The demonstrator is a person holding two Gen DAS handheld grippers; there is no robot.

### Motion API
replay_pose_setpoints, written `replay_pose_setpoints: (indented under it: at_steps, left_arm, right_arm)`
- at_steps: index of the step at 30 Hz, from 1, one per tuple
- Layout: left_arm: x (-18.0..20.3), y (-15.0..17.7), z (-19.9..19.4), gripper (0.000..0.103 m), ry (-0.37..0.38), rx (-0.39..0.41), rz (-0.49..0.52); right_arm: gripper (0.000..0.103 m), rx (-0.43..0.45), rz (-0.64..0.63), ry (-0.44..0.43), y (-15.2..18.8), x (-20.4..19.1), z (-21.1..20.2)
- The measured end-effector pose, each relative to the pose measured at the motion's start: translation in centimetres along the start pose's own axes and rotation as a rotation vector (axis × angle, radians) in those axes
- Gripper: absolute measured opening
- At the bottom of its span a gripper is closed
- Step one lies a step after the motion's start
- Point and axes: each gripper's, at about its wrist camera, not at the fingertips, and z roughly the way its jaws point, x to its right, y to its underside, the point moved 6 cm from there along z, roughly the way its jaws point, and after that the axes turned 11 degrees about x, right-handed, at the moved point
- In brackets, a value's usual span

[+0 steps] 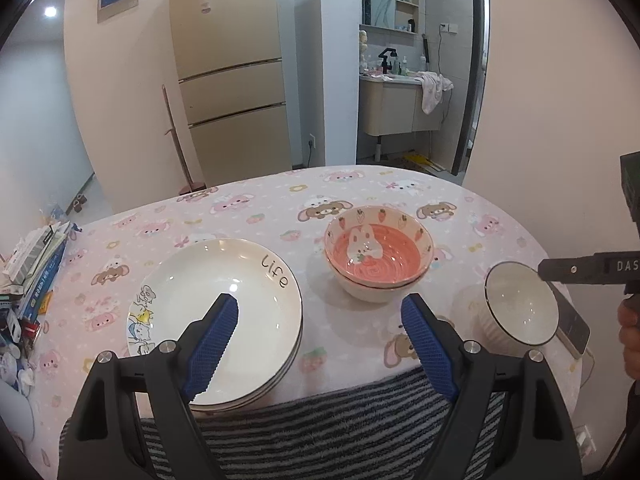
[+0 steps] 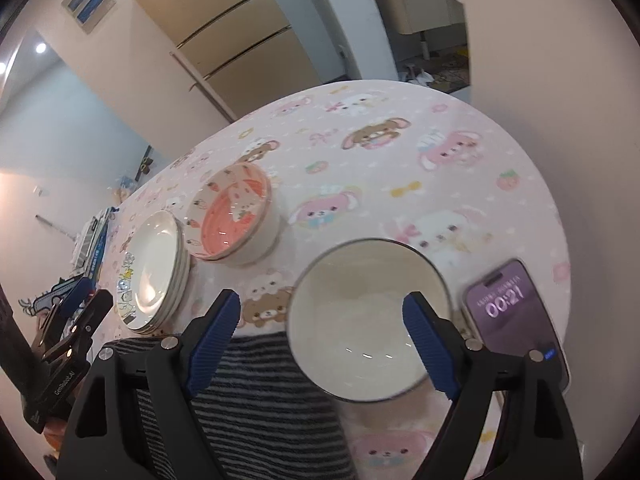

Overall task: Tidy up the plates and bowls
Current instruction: 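Withdraw the left gripper up from the stacked pink bowls, then move the right gripper to the rim of the white bowl beside the phone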

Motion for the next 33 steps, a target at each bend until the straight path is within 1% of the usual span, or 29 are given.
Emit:
replay_pose_setpoints:
  at_steps: [1,2,3,4,5,7,8,9,10,11,15,16,17,18,20,21,22,24,25,26,30,31,32,33]
  left_arm:
    - [0.1,0.1,0.1,0.086,-0.002,-0.011,0.004]
    - [0.1,0.3,0.2,0.086,-0.010,-0.020,0.005]
    - [0.0,0.4,0.3,0.086,-0.016,-0.019,-0.002]
    - [-0.1,0.6,0.4,0.086,-0.021,-0.019,-0.014]
    - [-0.3,0.8,0.6,0.086,-0.021,-0.027,-0.024]
    - [-0.3,1.2,1.0,0.086,-0.014,-0.048,-0.034]
    - [-0.2,1.4,1.3,0.086,-0.016,-0.055,-0.029]
    - [-0.1,1.6,1.5,0.086,-0.025,-0.061,-0.015]
    - [0.0,1.7,1.7,0.086,-0.030,-0.063,-0.005]
    - [0.2,1.8,1.7,0.086,-0.036,-0.060,0.007]
    - [0.7,1.9,1.7,0.086,-0.036,-0.049,0.019]
    - [0.8,2.0,1.7,0.086,-0.037,-0.049,0.020]
    - [0.9,2.0,1.8,0.086,-0.035,-0.052,0.021]
    - [1.0,2.1,1.9,0.086,-0.032,-0.054,0.020]
    - [1.1,2.2,2.1,0.086,-0.028,-0.057,0.022]
    - [1.1,2.3,2.2,0.086,-0.030,-0.059,0.024]
    - [1.2,2.4,2.4,0.086,-0.030,-0.063,0.027]
    - [1.3,2.6,2.6,0.086,-0.029,-0.072,0.029]
    - [1.2,2.6,2.7,0.086,-0.031,-0.072,0.027]
    - [1.1,2.6,2.6,0.086,-0.034,-0.071,0.023]
    - [1.0,2.6,2.5,0.086,-0.028,-0.077,0.001]
    - [1.1,2.7,2.6,0.086,-0.018,-0.086,-0.008]
    - [1.4,2.8,3.2,0.086,0.007,-0.113,-0.033]
    - [1.6,2.8,3.5,0.086,0.025,-0.134,-0.053]
  right_arm:
    - [0.079,0.008,0.002,0.002,0.1,0.5,-0.3]
    - [0.074,0.021,0.011,0.019,0.2,1.1,-0.5]
    - [0.071,0.032,0.031,0.046,0.4,1.9,-0.6]
    - [0.065,0.029,0.047,0.048,0.6,2.4,-0.4]
    - [0.060,0.013,0.069,0.033,1.1,2.9,-0.1]
    - [0.056,-0.014,0.134,-0.005,2.0,3.8,0.7]
    - [0.047,-0.016,0.166,-0.023,2.4,4.2,1.0]
    - [0.043,-0.020,0.190,-0.040,2.8,4.4,1.4]
    - [0.040,0.000,0.193,-0.039,2.9,4.5,1.3]
    - [0.036,0.020,0.195,-0.017,3.0,4.7,1.0]
    - [0.039,0.068,0.196,-0.024,3.2,4.7,-0.8]
    - [0.039,0.073,0.195,-0.013,3.3,4.8,-1.1]
    - [0.042,0.079,0.198,0.004,3.4,5.0,-1.4]
    - [0.044,0.086,0.204,0.018,3.4,5.4,-1.6]
    - [0.061,0.093,0.207,0.026,3.5,6.0,-1.7]
    - [0.062,0.083,0.203,0.023,3.5,6.1,-1.4]
    - [0.062,0.062,0.203,0.020,3.7,6.3,-0.9]
    - [0.052,-0.005,0.229,-0.011,4.4,6.4,0.7]
    - [0.046,-0.034,0.248,-0.032,4.9,6.5,1.3]
    - [0.044,-0.066,0.265,-0.053,5.3,6.4,2.2]
    - [0.042,-0.078,0.262,-0.022,5.8,6.1,4.1]
    - [0.042,-0.078,0.264,-0.022,5.7,6.1,4.6]
    - [0.042,-0.083,0.273,-0.031,5.7,6.2,5.1]
    - [0.042,-0.060,0.287,-0.034,5.5,6.4,5.1]
